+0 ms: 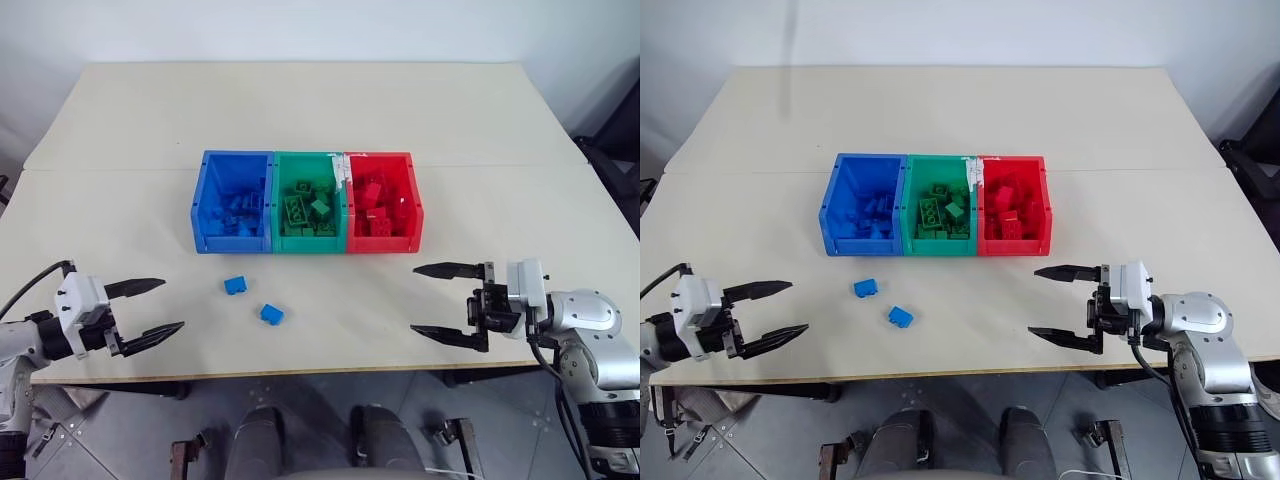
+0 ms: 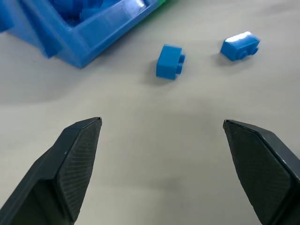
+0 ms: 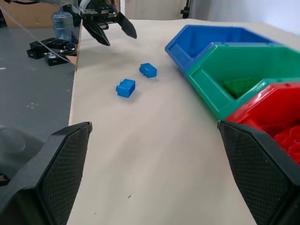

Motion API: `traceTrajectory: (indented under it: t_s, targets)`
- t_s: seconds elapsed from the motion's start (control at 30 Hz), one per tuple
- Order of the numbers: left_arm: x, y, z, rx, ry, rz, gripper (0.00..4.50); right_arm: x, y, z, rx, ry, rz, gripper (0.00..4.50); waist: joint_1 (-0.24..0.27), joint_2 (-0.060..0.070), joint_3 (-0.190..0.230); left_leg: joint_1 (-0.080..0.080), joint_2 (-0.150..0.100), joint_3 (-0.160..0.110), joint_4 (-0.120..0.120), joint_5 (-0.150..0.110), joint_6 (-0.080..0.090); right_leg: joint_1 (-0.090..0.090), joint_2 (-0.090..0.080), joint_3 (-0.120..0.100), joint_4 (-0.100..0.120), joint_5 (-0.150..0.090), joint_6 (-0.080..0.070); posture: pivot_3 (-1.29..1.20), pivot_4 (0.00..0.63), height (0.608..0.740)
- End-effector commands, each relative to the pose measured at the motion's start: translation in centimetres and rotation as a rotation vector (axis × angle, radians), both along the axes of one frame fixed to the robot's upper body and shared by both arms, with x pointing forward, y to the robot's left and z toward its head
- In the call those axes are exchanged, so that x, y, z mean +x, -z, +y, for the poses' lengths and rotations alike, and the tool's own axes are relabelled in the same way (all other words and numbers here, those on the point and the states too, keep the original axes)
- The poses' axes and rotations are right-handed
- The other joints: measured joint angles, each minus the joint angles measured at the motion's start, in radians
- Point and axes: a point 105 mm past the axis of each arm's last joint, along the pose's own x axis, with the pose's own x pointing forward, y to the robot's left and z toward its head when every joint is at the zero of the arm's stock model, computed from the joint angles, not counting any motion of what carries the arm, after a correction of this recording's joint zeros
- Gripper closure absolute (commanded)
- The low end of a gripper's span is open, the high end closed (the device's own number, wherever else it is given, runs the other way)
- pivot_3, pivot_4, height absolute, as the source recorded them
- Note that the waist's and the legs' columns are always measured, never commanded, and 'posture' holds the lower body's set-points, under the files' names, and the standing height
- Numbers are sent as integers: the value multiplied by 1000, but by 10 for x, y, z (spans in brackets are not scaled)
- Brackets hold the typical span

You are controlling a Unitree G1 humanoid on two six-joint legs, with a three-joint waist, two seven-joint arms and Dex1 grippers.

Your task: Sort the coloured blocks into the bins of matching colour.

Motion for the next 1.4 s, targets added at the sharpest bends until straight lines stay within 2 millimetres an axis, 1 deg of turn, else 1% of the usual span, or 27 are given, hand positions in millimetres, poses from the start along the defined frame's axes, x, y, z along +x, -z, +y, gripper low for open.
traceTrajectory:
  t_s: [0.03, 0.1, 0.2, 0.23, 0.3, 0.37, 0.5, 0.67, 0.77, 0.87, 0.97, 1.07, 1.1, 1.17, 1.27, 1.33, 1.37, 1.4]
  targets:
    - [4, -13, -32, 53, 152, -55, 88, -4, -8, -7, -5, 31, -50, 0, 0, 0, 0, 0, 0, 0, 0, 0, 0, 0, 0, 0, 0, 0, 0, 0, 150, 740]
    - [5, -17, -57, 120, 295, -79, 88, -8, -9, -12, -19, 54, -55, 0, 6, 0, 0, 0, 0, 0, 0, 0, -1, 0, 0, 0, 0, 0, 0, 0, 150, 740]
    - [8, -18, -81, 185, 428, -64, 88, -12, -12, -16, -20, 84, -68, 0, 6, 0, 0, 0, 0, 2, 0, 1, -3, 0, 0, 0, 0, 0, 0, 0, 150, 740]
    - [9, -17, -85, 199, 450, -55, 88, -13, -12, -16, -22, 89, -68, 0, 3, 0, 0, 0, 0, 2, 0, 2, -3, 0, 0, 0, 0, 0, 0, 0, 150, 740]
    - [16, -14, -105, 260, 535, -60, 88, -19, -11, -20, -38, 103, -58, 0, 1, 1, 0, 0, 0, 3, 0, 2, -3, -1, 0, 0, 0, 0, 0, 0, 150, 740]
    - [22, -10, -118, 316, 588, -64, 88, -24, -10, -23, -53, 113, -50, 0, 3, 1, 0, 0, 0, 2, 0, 2, -3, -1, 1, 0, 0, 0, 0, 0, 150, 740]
    - [31, 10, -129, 463, 670, -58, 88, -33, -9, -29, -72, 162, -13, 0, 2, 1, 0, 0, 0, 3, 1, 2, -4, -1, 1, 0, -1, 0, 1, 0, 150, 740]
    - [44, 14, -133, 510, 654, -45, 88, -40, -8, -29, -68, 186, 13, 0, 4, 1, 0, 0, 0, 3, 1, 2, -4, -1, 1, 0, -1, 0, 1, 0, 150, 740]
    - [47, 15, -134, 521, 660, -47, 698, -44, -9, -26, -59, 192, 22, 0, 5, 1, 0, 0, 0, 3, 2, 2, -3, 0, 1, 0, -1, 0, 1, 0, 150, 740]
    - [47, 16, -136, 515, 663, -32, 1589, -46, -7, -25, -59, 201, 27, 0, 6, 1, 0, 0, 0, 2, 2, 3, -3, 0, 1, 0, -1, 0, 1, 0, 150, 740]
    - [47, 19, -134, 525, 662, -23, 2542, -46, -7, -25, -59, 201, 28, 0, 8, 1, 0, 0, 0, 3, 3, 3, -3, 1, 0, 0, -1, 0, 1, 0, 150, 740]
    - [48, 18, -129, 520, 637, -21, 3379, -44, -8, -21, -57, 181, 27, 0, 11, 1, 0, 0, 0, 2, 3, 3, -2, 1, 1, 0, 0, 0, 1, 0, 150, 740]
    - [48, 17, -128, 510, 621, -21, 3561, -43, -8, -19, -52, 174, 26, 0, 12, 1, 0, 0, 0, 2, 3, 3, -2, 1, 1, 0, 0, 0, 1, 0, 150, 740]
    - [49, 14, -127, 470, 600, -38, 3559, -41, -9, -15, -41, 159, 23, 0, 13, 1, 0, 0, 0, 2, 3, 3, -2, 1, 1, 0, 0, 0, 0, 0, 150, 740]
    - [35, 0, -129, 296, 624, -41, 3559, -36, -12, -5, 6, 139, 17, 0, 2, 1, 0, 1, 1, 2, 2, 3, -2, 0, 1, 0, 0, 0, 0, 0, 150, 740]
    - [36, -8, -126, 213, 558, -59, 3559, -32, -15, 0, 41, 140, 12, 0, 0, 1, 0, 0, 1, 2, 2, 3, -2, -1, 1, 0, 1, 0, 0, 0, 150, 740]
    - [37, -13, -119, 182, 522, -71, 3559, -29, -17, 4, 63, 139, 7, 0, 1, 1, 0, 0, 1, 2, 2, 3, -2, -1, 1, 0, 1, 0, 0, 0, 150, 740]
    - [37, -24, -111, 116, 472, -84, 3559, -26, -20, 9, 89, 136, -1, 0, 1, 1, 0, 0, 1, 2, 2, 3, -2, -1, 0, 0, 1, 0, 0, 0, 150, 740]
